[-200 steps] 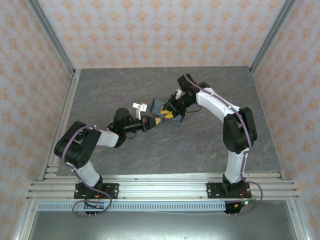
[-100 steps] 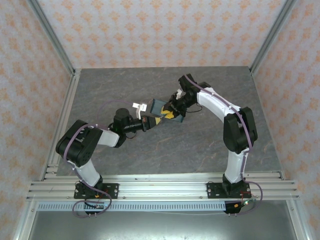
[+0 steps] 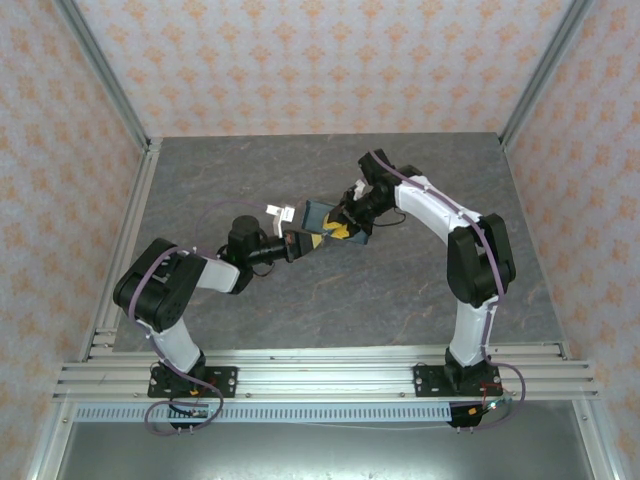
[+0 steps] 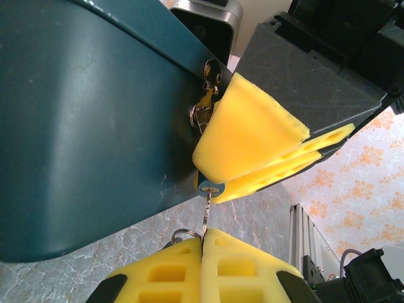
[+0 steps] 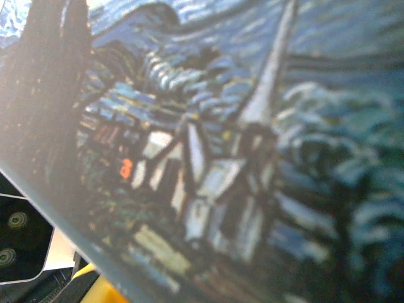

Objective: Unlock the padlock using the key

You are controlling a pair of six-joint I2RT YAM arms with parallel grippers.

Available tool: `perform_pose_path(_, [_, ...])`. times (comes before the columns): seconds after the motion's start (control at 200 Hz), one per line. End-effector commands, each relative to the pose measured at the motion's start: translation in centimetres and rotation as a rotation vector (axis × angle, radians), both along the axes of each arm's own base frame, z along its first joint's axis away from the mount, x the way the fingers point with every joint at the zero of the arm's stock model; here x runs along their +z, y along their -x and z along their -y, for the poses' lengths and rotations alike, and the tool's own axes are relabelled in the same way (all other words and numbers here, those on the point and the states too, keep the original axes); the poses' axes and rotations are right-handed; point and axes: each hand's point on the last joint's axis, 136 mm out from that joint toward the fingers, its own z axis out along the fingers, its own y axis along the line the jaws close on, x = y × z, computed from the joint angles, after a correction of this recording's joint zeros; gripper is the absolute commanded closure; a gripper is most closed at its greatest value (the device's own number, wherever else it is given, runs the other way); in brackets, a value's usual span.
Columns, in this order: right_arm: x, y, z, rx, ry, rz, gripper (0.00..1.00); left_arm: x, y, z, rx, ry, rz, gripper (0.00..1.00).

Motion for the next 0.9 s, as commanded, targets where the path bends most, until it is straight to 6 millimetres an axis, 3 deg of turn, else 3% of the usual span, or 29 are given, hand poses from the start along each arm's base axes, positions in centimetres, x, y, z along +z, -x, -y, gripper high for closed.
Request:
perform_pose_path(0.0, [-0.3,0.9,0.1,0.012,0.001,-0.020,1.00,1.4,-1.3,0.1,0.027,0.020,0.045,1.00])
perform_pose_path(0.395, [-0.7,1.2,-0.5,-0.014,0.003,-0.013,1.00,0.7,-1.3,1.2,0.057,0.068,0.027,1.00])
perform_pose_path(0.686, [-1.3,1.6,-0.9,-0.035,0.007,-0.019,1.00,1.8,-1.8,1.1,0.078,0.123,0.036,1.00])
perform_pose_path(0.896, [-1.0,1.1,-1.9,-0.080,-0.020,-0.014,1.00,2.2,-1.9,2.2,0.070,0.145,0.025,1.00])
